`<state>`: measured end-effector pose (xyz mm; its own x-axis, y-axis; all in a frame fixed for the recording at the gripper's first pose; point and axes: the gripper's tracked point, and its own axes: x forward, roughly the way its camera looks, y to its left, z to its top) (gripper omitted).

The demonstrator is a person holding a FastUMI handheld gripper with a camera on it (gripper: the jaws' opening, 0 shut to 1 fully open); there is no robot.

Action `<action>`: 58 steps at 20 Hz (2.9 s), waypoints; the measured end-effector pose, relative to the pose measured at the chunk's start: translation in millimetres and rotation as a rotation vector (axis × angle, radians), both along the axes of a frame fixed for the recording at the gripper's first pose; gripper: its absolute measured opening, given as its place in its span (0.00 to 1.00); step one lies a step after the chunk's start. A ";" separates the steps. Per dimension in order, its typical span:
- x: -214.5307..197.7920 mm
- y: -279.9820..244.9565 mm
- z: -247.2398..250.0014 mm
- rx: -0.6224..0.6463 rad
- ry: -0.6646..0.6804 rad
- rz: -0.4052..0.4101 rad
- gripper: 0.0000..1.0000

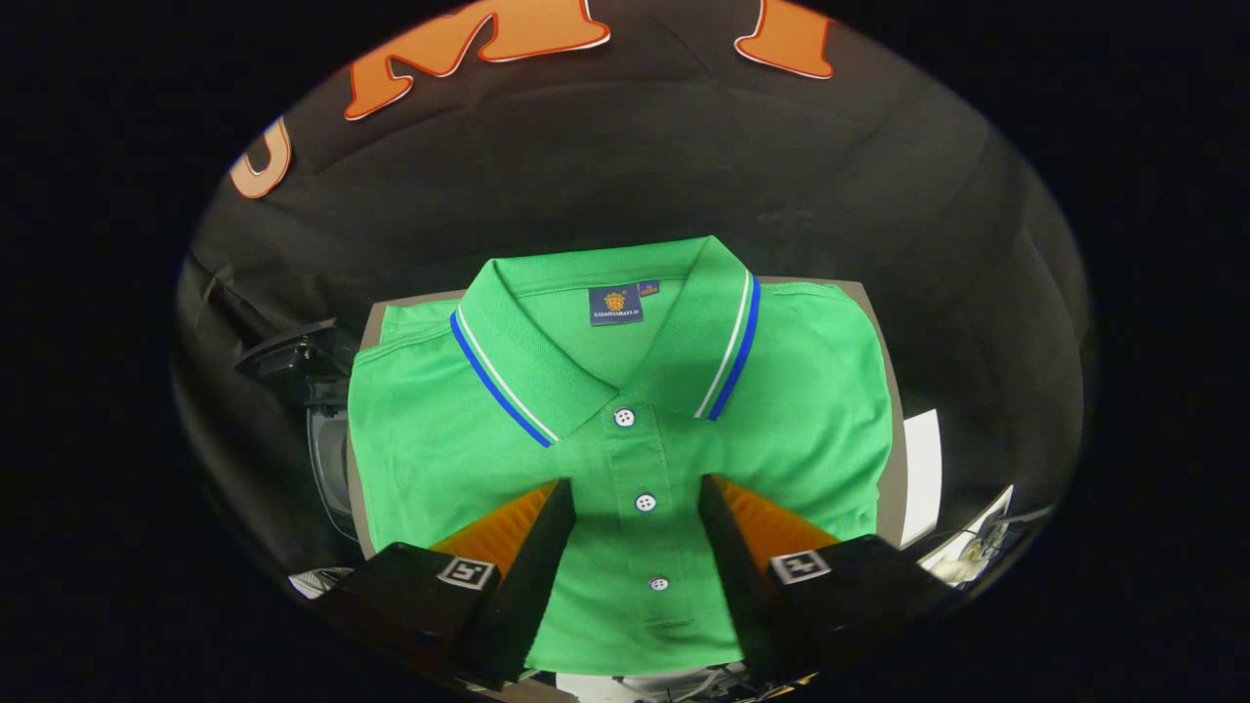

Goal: Put the clothes into the washing machine and then close the washing machine lid.

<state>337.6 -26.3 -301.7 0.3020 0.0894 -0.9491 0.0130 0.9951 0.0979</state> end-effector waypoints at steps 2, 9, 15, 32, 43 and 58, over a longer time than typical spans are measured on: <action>-4.5 0.3 -0.7 -0.001 0.000 0.041 0.71; -2.7 6.7 9.4 -0.015 -0.019 0.051 0.25; -1.9 7.9 12.2 0.032 -0.099 -0.006 0.12; 13.5 -3.6 91.6 0.234 -0.599 -0.062 0.12; -49.1 65.0 220.5 0.286 -0.851 -0.103 0.12; -71.5 307.5 229.6 0.530 -0.842 0.035 0.11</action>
<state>266.1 281.2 -72.1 0.8478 0.4611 -0.2620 -0.2929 0.8189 0.4936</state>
